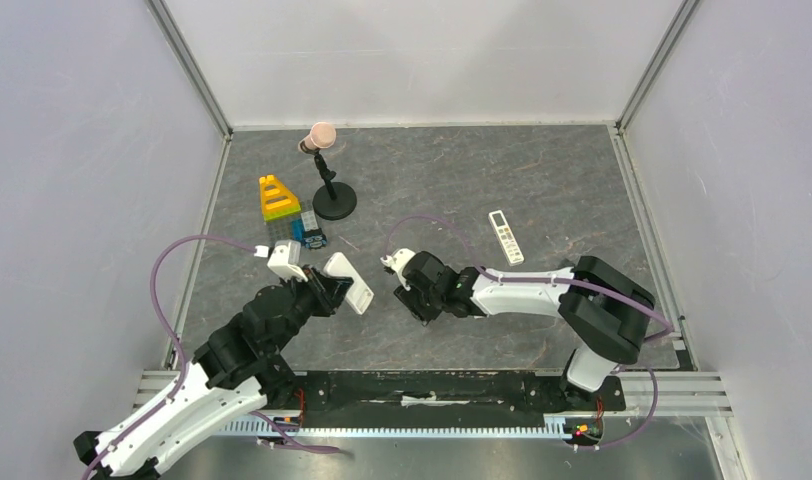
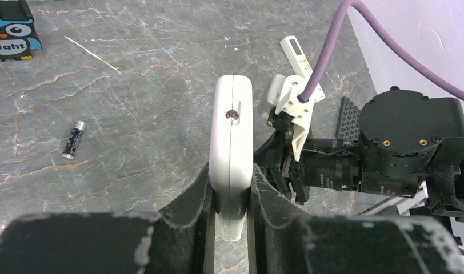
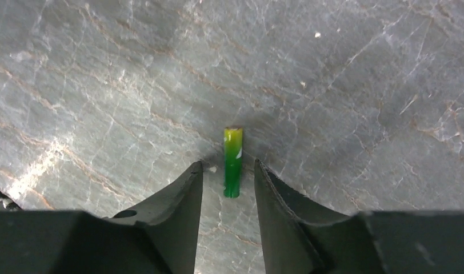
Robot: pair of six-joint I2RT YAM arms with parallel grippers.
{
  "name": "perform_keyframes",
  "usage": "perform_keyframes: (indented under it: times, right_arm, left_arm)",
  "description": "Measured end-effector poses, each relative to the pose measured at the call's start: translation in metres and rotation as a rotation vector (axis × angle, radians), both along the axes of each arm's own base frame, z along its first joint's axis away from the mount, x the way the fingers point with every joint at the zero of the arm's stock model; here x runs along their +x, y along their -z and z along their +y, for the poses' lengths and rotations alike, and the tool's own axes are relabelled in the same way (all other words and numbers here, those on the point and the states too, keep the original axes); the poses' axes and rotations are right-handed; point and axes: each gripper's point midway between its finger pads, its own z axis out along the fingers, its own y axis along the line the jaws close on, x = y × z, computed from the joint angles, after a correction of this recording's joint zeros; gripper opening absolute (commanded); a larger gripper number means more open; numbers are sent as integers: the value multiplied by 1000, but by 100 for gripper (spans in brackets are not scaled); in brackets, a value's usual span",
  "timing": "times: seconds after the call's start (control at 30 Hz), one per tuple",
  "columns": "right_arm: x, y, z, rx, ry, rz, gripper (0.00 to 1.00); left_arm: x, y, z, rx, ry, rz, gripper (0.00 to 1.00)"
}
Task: Load the batteries into the remote control
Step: Pick up the battery from the center of the board.
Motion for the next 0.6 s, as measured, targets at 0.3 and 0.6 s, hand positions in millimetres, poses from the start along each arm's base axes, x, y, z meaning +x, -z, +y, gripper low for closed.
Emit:
perform_keyframes:
  times: [0.3,0.6]
  right_arm:
    - [1,1,4,11,33,16,6]
    - [-3,-46,-15,116,45,-79,3]
  left_arm:
    - [-6,-8,1,-20,28,-24,2]
    - [-28,-47,-25,-89,253,-168,2]
